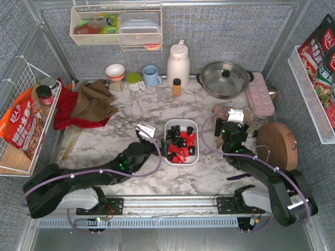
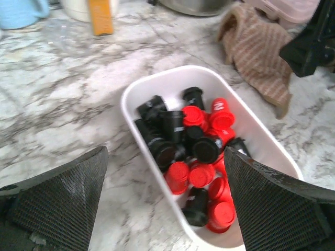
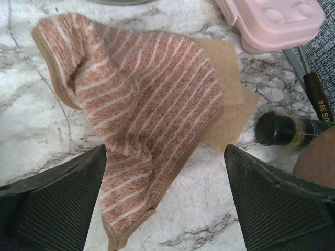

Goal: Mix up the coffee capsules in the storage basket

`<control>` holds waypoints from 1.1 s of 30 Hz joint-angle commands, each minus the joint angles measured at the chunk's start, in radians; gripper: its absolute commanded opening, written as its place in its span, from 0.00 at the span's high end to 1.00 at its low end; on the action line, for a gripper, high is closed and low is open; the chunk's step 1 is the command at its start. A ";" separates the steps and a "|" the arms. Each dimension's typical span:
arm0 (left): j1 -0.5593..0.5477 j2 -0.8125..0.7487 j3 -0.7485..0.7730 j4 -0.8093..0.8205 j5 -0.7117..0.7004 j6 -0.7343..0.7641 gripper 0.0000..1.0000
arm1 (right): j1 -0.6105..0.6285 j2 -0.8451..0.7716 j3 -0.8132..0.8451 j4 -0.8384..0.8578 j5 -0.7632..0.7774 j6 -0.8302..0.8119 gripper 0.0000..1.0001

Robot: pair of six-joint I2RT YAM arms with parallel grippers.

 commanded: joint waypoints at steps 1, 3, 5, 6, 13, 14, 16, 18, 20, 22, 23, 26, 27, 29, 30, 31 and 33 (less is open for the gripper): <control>-0.001 -0.110 -0.081 0.045 -0.172 0.034 0.01 | -0.032 0.086 -0.011 0.104 -0.042 -0.023 0.01; -0.001 -0.182 -0.129 0.050 -0.241 0.032 0.01 | -0.046 0.159 -0.043 0.226 -0.049 -0.030 0.01; 0.000 -0.242 -0.178 0.071 -0.324 0.030 0.01 | -0.053 0.173 0.006 0.135 -0.110 -0.030 0.01; 0.000 -0.272 -0.202 0.086 -0.368 0.032 0.01 | -0.058 0.187 0.027 0.120 -0.129 -0.035 0.01; 0.000 -0.462 -0.310 0.113 -0.524 0.039 0.01 | -0.067 0.285 0.140 0.012 -0.171 -0.097 0.01; 0.001 -0.484 -0.319 0.107 -0.529 0.039 0.01 | -0.067 0.284 0.127 0.044 -0.172 -0.126 0.01; 0.002 -0.527 -0.329 0.074 -0.542 0.030 0.01 | -0.077 0.302 0.032 0.253 -0.189 -0.184 0.01; 0.002 -0.565 -0.332 0.027 -0.565 0.018 0.01 | -0.171 0.373 -0.094 0.541 -0.277 -0.096 0.01; 0.002 -0.601 -0.329 -0.018 -0.588 0.019 0.01 | -0.239 0.385 -0.117 0.590 -0.359 -0.058 0.01; 0.002 -0.634 -0.333 -0.038 -0.626 0.046 0.01 | -0.238 0.356 -0.060 0.443 -0.496 -0.119 0.01; 0.005 -0.645 -0.341 -0.020 -0.644 0.082 0.01 | -0.235 0.370 -0.036 0.425 -0.569 -0.150 0.01; 0.033 -0.633 -0.399 0.189 -0.636 0.317 0.01 | -0.239 0.366 -0.027 0.404 -0.574 -0.147 0.01; 0.061 -0.606 -0.416 0.288 -0.619 0.403 0.01 | -0.239 0.367 -0.022 0.396 -0.567 -0.144 0.01; 0.149 -0.556 -0.423 0.336 -0.566 0.502 0.01 | -0.236 0.368 -0.011 0.376 -0.502 -0.122 0.01; 0.205 -0.534 -0.414 0.319 -0.534 0.522 0.01 | -0.236 0.370 0.001 0.352 -0.471 -0.106 0.01; 0.261 -0.508 -0.401 0.294 -0.508 0.529 0.01 | -0.241 0.371 0.009 0.344 -0.471 -0.098 0.01; 0.396 -0.458 -0.388 0.283 -0.484 0.535 0.01 | -0.240 0.371 0.008 0.347 -0.470 -0.097 0.01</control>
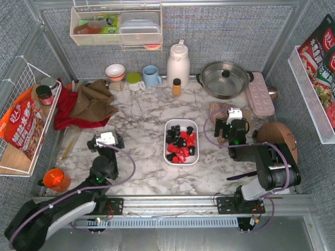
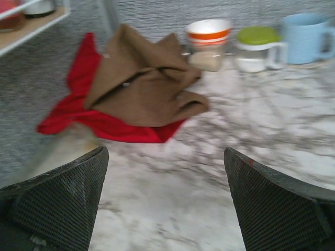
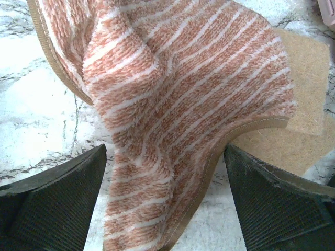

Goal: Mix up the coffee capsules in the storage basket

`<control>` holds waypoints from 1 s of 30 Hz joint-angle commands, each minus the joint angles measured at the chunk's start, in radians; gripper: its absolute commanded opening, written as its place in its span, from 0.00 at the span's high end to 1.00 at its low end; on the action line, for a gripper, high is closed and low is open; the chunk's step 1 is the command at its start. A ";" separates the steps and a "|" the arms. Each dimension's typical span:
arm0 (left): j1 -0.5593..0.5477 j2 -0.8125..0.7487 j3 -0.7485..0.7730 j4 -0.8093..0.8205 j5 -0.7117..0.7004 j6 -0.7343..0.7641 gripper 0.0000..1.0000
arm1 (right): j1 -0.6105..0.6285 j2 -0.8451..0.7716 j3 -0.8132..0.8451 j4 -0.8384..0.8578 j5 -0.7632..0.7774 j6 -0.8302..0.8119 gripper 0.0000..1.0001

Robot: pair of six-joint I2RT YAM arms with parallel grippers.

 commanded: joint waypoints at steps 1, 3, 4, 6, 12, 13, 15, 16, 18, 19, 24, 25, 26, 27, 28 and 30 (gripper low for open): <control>0.224 0.093 0.019 0.088 0.086 0.144 0.01 | -0.003 0.001 0.011 -0.013 0.022 0.024 0.01; 0.337 0.151 0.003 0.121 0.087 0.135 0.01 | -0.004 0.001 0.012 -0.013 0.021 0.024 0.01; 0.396 0.189 -0.010 0.134 0.096 0.109 0.01 | -0.004 0.001 0.013 -0.014 0.022 0.024 0.01; 0.507 0.285 -0.047 0.173 0.153 -0.012 0.01 | -0.004 0.001 0.014 -0.013 0.021 0.024 0.01; 0.585 0.501 0.035 0.249 0.401 0.005 0.00 | -0.004 0.001 0.013 -0.014 0.021 0.024 0.01; 0.609 0.531 0.043 0.291 0.461 -0.016 0.00 | -0.004 0.001 0.013 -0.014 0.021 0.024 0.01; 0.665 0.595 0.058 0.382 0.617 -0.084 0.00 | -0.004 0.001 0.013 -0.014 0.021 0.023 0.01; 0.683 0.650 0.068 0.415 0.677 -0.070 0.00 | -0.004 0.001 0.013 -0.013 0.021 0.023 0.01; 0.692 0.787 0.041 0.650 0.553 -0.111 0.00 | -0.004 0.002 0.013 -0.014 0.021 0.023 0.01; 0.736 0.845 0.001 0.759 0.563 -0.169 0.00 | -0.004 0.002 0.013 -0.014 0.022 0.024 0.01; 0.790 0.885 0.024 0.787 0.602 -0.200 0.00 | -0.004 0.002 0.013 -0.013 0.021 0.024 0.01; 0.794 0.862 0.056 0.692 0.567 -0.222 0.01 | -0.003 0.003 0.013 -0.015 0.021 0.024 0.01; 0.797 0.844 0.108 0.565 0.526 -0.243 0.01 | -0.004 0.002 0.015 -0.014 0.021 0.024 0.01; 0.798 0.842 0.162 0.459 0.497 -0.257 0.01 | -0.004 0.003 0.015 -0.014 0.021 0.024 0.01; 0.803 0.840 0.171 0.441 0.499 -0.263 0.01 | -0.004 0.002 0.015 -0.014 0.020 0.024 0.01; 0.804 0.853 0.153 0.501 0.521 -0.248 0.01 | -0.004 0.003 0.015 -0.014 0.021 0.024 0.01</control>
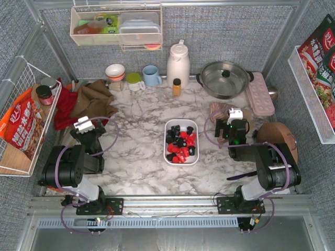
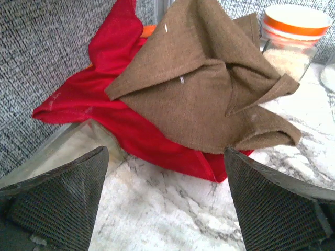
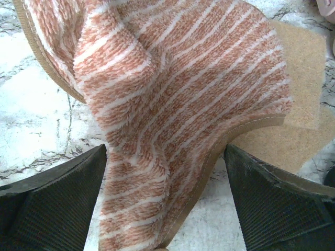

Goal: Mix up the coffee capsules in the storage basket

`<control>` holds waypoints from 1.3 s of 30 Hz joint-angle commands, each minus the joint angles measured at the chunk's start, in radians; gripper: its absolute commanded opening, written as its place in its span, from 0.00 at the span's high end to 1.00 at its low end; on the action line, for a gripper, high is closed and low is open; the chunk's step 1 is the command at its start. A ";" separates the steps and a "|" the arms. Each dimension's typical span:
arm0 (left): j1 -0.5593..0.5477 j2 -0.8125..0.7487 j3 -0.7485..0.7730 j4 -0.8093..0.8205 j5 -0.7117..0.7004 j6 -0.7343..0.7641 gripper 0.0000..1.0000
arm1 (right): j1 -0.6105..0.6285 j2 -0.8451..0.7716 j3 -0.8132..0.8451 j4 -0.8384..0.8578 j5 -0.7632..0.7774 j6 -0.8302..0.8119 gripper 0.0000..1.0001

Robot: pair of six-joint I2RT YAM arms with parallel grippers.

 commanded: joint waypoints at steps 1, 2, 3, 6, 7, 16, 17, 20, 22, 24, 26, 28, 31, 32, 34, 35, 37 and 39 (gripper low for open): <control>0.005 0.012 -0.002 -0.002 -0.023 -0.029 0.01 | 0.000 0.003 0.007 0.006 0.002 0.008 0.01; 0.005 0.004 -0.004 -0.016 -0.018 -0.032 0.01 | 0.000 0.001 0.007 0.005 0.002 0.008 0.01; 0.005 0.001 0.005 -0.037 -0.017 -0.036 0.01 | 0.000 0.001 0.007 0.004 0.001 0.009 0.01; 0.005 0.004 0.004 -0.032 -0.018 -0.037 0.01 | 0.000 0.001 0.007 0.004 0.002 0.008 0.01; 0.005 0.004 0.006 -0.034 -0.018 -0.037 0.01 | 0.000 0.001 0.007 0.005 0.001 0.009 0.01; 0.005 0.004 0.006 -0.033 -0.016 -0.037 0.01 | 0.000 0.001 0.007 0.006 0.000 0.008 0.01; 0.005 0.004 0.006 -0.033 -0.017 -0.037 0.01 | 0.000 0.001 0.007 0.006 0.000 0.008 0.01; 0.005 0.004 0.006 -0.034 -0.017 -0.037 0.01 | 0.000 0.001 0.007 0.004 0.000 0.008 0.01; 0.006 0.004 0.005 -0.033 -0.017 -0.037 0.01 | 0.000 0.001 0.007 0.004 0.000 0.008 0.01; 0.005 0.004 0.006 -0.033 -0.017 -0.037 0.01 | -0.001 0.002 0.008 0.003 -0.002 0.009 0.01; 0.005 0.004 0.006 -0.034 -0.017 -0.037 0.01 | -0.002 0.002 0.010 0.001 -0.004 0.009 0.01; 0.005 0.004 0.006 -0.034 -0.017 -0.037 0.01 | -0.004 0.002 0.012 -0.003 -0.010 0.011 0.01; 0.005 0.004 0.006 -0.033 -0.017 -0.037 0.01 | -0.005 0.003 0.013 -0.005 -0.011 0.011 0.01; 0.005 0.004 0.006 -0.033 -0.017 -0.037 0.01 | -0.006 0.004 0.013 -0.005 -0.013 0.011 0.01; 0.005 0.004 0.006 -0.034 -0.017 -0.037 0.01 | -0.006 0.003 0.013 -0.005 -0.014 0.011 0.01; 0.005 0.004 0.005 -0.034 -0.017 -0.037 0.01 | -0.006 0.003 0.013 -0.003 -0.014 0.011 0.01; 0.005 0.004 0.006 -0.033 -0.017 -0.037 0.01 | -0.006 0.002 0.011 -0.002 -0.014 0.010 0.01; 0.005 0.004 0.007 -0.033 -0.016 -0.037 0.01 | -0.006 0.002 0.010 -0.002 -0.014 0.010 0.01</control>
